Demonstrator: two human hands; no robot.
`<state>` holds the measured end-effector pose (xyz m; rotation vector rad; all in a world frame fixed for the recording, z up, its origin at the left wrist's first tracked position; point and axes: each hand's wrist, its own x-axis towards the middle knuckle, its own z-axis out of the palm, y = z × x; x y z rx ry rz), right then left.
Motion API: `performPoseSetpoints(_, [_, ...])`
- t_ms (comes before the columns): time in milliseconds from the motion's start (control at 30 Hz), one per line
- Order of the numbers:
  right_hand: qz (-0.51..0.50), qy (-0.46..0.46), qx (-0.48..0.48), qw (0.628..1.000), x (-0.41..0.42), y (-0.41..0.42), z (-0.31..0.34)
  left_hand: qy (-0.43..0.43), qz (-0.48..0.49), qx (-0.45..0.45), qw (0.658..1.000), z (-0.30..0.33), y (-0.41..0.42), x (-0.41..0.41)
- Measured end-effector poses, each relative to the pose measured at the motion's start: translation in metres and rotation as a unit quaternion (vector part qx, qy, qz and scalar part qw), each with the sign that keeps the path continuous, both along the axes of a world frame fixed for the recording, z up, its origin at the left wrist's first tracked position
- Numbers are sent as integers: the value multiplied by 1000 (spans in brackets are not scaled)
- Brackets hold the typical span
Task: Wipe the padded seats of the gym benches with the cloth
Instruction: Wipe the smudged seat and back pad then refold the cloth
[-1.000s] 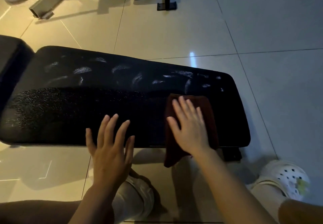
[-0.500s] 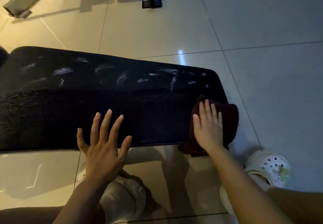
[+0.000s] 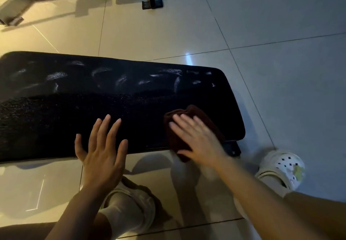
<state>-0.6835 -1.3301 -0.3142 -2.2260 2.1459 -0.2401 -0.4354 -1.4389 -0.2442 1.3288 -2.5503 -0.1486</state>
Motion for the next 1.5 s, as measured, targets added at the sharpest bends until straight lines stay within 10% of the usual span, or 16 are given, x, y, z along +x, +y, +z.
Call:
performPoseSetpoints(800, [-146, -55, 103, 982, -103, 61, -22, -40, 1, -19, 999, -4, 0, -2])
performPoseSetpoints(1233, [-9, 8, 21, 1000, -14, -7, 3, 135, -59, 22, 989, 13, 4, 22])
performPoseSetpoints(1500, [99, -38, -15, 994, 156, -101, 65, 74, -53, -47, 995, 58, -9, 63])
